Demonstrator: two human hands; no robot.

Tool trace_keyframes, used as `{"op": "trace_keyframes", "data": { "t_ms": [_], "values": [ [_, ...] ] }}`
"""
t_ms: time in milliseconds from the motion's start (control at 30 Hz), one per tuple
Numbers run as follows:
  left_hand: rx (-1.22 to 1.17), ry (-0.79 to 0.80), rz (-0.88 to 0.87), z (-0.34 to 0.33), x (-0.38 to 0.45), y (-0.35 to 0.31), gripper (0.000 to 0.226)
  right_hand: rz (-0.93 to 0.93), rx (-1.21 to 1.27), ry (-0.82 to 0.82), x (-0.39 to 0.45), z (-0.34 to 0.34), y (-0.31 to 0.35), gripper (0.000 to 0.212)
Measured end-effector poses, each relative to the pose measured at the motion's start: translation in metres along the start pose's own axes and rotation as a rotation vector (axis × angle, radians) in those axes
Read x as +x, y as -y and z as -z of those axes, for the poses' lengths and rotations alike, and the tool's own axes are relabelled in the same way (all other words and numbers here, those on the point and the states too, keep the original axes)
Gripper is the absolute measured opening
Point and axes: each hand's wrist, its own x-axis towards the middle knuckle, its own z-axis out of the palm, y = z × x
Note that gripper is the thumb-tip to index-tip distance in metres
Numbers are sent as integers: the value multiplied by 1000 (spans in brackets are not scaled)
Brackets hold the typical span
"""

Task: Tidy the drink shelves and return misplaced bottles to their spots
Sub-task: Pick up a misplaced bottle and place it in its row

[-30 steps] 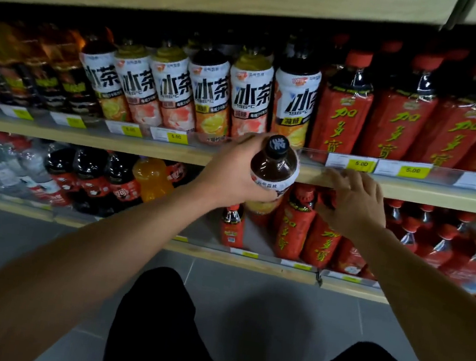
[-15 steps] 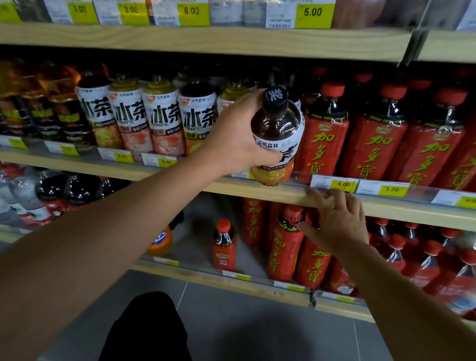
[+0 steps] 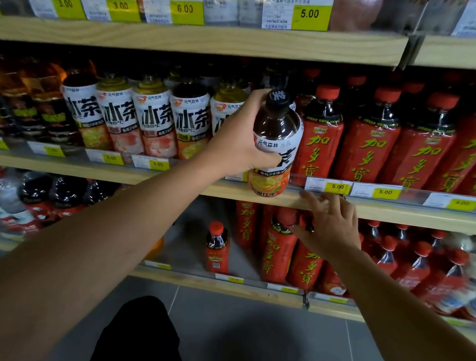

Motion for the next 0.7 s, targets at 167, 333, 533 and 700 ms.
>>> {"op": "trace_keyframes", "data": {
  "t_ms": [167,333,533,700],
  "values": [
    [-14,-71,6,-2,4,2,83,-8,22,12,0,1,2,78],
    [60,-144,-21,-8,4,7,79,-14,29,27,-1,-1,2,83],
    [94,-281,-16,-40,3,6,81,-20,39,44,-2,-6,3,88],
    [55,-398,29,-55,13,2,92,-35,20,44,-4,-9,5,92]
  ]
}}
